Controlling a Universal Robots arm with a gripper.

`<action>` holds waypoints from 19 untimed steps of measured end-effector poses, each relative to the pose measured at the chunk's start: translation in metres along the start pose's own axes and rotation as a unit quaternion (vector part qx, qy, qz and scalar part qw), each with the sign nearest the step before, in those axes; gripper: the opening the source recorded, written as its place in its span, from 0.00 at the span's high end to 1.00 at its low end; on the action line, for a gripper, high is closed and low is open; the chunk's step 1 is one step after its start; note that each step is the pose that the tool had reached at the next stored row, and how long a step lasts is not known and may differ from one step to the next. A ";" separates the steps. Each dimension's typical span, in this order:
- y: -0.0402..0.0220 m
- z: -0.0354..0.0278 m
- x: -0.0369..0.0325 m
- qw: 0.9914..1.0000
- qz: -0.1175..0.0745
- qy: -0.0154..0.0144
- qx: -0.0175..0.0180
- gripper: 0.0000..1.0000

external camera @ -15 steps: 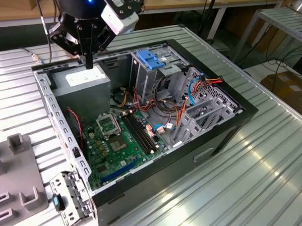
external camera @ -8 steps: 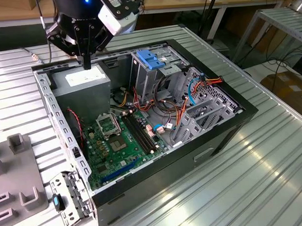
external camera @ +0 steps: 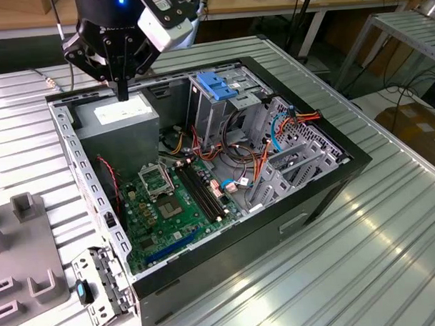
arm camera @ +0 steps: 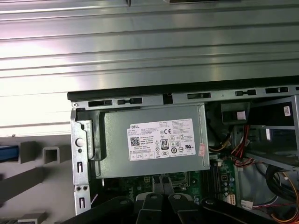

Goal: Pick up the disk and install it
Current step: 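Reach for the disk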

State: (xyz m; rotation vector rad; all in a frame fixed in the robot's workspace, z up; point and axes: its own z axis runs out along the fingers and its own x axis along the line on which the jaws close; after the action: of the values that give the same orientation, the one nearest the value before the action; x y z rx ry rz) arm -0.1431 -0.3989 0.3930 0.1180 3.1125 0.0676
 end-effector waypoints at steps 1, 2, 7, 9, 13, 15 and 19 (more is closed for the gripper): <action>0.0000 0.0000 0.0003 1.000 0.000 0.000 0.000 0.89; 0.0000 0.0000 0.0006 1.000 0.000 0.000 0.000 0.89; -0.0002 0.0001 0.0021 1.000 0.000 0.000 0.000 0.89; -0.0002 0.0001 0.0027 1.000 0.000 0.000 0.000 0.89; -0.0003 0.0001 0.0044 1.000 0.000 0.000 0.000 0.89; -0.0004 0.0002 0.0050 1.000 0.000 0.000 0.000 0.89; -0.0005 0.0002 0.0063 1.000 0.000 0.000 0.000 0.89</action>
State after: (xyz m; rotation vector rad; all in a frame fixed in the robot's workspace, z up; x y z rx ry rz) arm -0.1494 -0.3989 0.3925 0.1180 3.1125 0.0676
